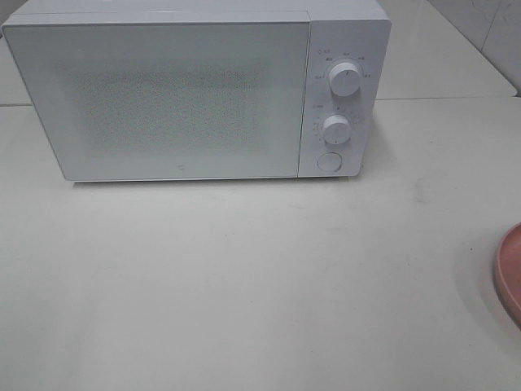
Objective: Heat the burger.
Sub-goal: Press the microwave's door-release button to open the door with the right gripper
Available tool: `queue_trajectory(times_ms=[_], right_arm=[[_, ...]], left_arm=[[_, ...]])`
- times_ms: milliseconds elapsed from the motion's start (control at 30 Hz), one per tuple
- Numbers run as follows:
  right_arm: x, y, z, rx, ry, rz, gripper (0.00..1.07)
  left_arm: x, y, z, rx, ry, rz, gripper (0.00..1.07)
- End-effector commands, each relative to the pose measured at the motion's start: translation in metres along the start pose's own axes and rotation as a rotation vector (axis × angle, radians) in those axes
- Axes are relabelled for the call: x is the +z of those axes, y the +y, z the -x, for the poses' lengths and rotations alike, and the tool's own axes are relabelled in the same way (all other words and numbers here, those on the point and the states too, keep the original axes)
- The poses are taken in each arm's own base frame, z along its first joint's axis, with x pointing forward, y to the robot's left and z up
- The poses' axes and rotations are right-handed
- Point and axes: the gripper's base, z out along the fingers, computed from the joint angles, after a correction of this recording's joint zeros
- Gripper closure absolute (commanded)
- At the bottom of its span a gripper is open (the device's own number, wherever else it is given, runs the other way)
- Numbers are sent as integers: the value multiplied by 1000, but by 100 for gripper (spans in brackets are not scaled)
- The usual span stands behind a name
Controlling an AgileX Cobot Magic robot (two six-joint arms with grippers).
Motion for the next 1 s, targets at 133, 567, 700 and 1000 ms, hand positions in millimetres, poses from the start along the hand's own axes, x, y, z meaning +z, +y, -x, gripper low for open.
queue_trajectory(times_ms=[133, 567, 700, 1000], right_arm=[[-2, 0, -1, 8, -39, 0, 31], [-3, 0, -1, 8, -43, 1, 31], [-5, 0, 3, 9, -63, 3, 31], [8, 3, 24, 2, -37, 3, 31]], left_arm=[[-3, -1, -1, 3, -37, -4, 9], [-3, -1, -1, 3, -37, -4, 9], [-3, -1, -1, 3, -37, -4, 9], [-3, -1, -1, 3, -37, -4, 9]])
